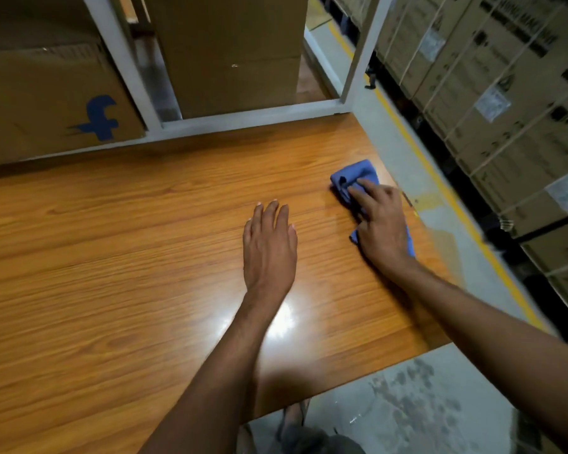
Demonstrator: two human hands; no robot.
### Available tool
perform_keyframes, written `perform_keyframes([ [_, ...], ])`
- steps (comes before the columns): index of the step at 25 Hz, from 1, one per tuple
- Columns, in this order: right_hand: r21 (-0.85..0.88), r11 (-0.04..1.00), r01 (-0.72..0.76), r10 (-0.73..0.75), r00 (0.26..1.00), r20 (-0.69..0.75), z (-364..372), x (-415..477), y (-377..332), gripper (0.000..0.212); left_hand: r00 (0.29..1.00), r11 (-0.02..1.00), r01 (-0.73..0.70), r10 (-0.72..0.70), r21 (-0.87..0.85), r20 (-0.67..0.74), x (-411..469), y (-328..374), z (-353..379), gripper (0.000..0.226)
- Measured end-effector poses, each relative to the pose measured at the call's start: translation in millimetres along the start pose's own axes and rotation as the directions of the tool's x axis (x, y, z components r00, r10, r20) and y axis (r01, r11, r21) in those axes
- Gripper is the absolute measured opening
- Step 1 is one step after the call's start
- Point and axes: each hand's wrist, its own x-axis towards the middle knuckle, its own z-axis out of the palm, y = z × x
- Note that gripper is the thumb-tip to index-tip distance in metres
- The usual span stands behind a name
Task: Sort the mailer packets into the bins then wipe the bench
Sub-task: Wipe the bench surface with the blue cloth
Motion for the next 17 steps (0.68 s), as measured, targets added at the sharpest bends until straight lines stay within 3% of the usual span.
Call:
perform_keyframes([
  [2,0.04,0.967,0.253,-0.256,0.963,0.082,10.7,-30.2,-27.3,0.058,0.998,0.998,0.063,-0.064,-0.03,-0.028,3.5,-3.9,0.2,0.046],
  [3,0.023,0.951,0.308,-0.308,0.943,0.122,12.2,-21.5,-26.2,0.058,0.996,0.996,0.086,-0.086,-0.023,-0.028,7.4,-4.2,-0.7,0.047],
  [4,-0.011,0.965,0.262,-0.258,0.957,0.133,11.9,-0.1,-17.1,0.06,0.996,0.996,0.091,-0.091,-0.007,-0.013,12.1,-5.3,-1.5,0.048],
  [5,-0.066,0.993,0.101,-0.093,0.989,0.115,9.3,27.3,-4.3,0.066,0.997,0.997,0.079,-0.079,0.008,0.016,16.6,-6.3,-2.6,0.049],
  [6,-0.093,0.991,-0.1,0.109,0.99,0.09,3.2,54.1,8.9,0.071,0.997,0.998,0.062,-0.063,0.019,0.043,20.8,-7.6,-3.3,0.051],
  [7,-0.093,0.973,-0.213,0.221,0.972,0.078,0.1,70.7,15.2,0.073,0.997,0.998,0.057,-0.058,0.027,0.052,25.0,-10.3,-4.2,0.055],
  [8,-0.082,0.976,-0.201,0.209,0.973,0.1,2.3,75.5,10.5,0.074,0.996,0.997,0.077,-0.078,0.028,0.045,31.2,-14.5,-5.4,0.059],
  [11,-0.053,0.986,0.158,-0.142,0.964,0.227,34.2,50.6,-40.9,0.082,0.983,0.983,0.181,-0.181,0.018,0.013,58.8,-28.5,-10.0,0.067],
  [12,-0.035,0.979,0.202,-0.189,0.953,0.237,38.2,53.4,-47.9,0.085,0.98,0.98,0.199,-0.199,0.031,0.003,65.9,-31.0,-10.2,0.067],
  [14,-0.091,0.985,0.15,-0.125,0.964,0.233,37.1,94.2,-41.8,0.086,0.979,0.975,0.203,-0.204,0.086,0.007,72.8,-31.0,-8.1,0.065],
  [16,-0.15,0.986,-0.069,0.092,0.984,0.151,36.3,141.0,-30.3,0.075,0.979,0.973,0.197,-0.201,0.12,0.022,75.7,-28.4,-6.7,0.064],
  [17,-0.144,0.984,-0.109,0.127,0.984,0.127,38.8,154.5,-36.4,0.068,0.98,0.973,0.195,-0.199,0.125,0.02,79.1,-26.4,-5.6,0.062],
])
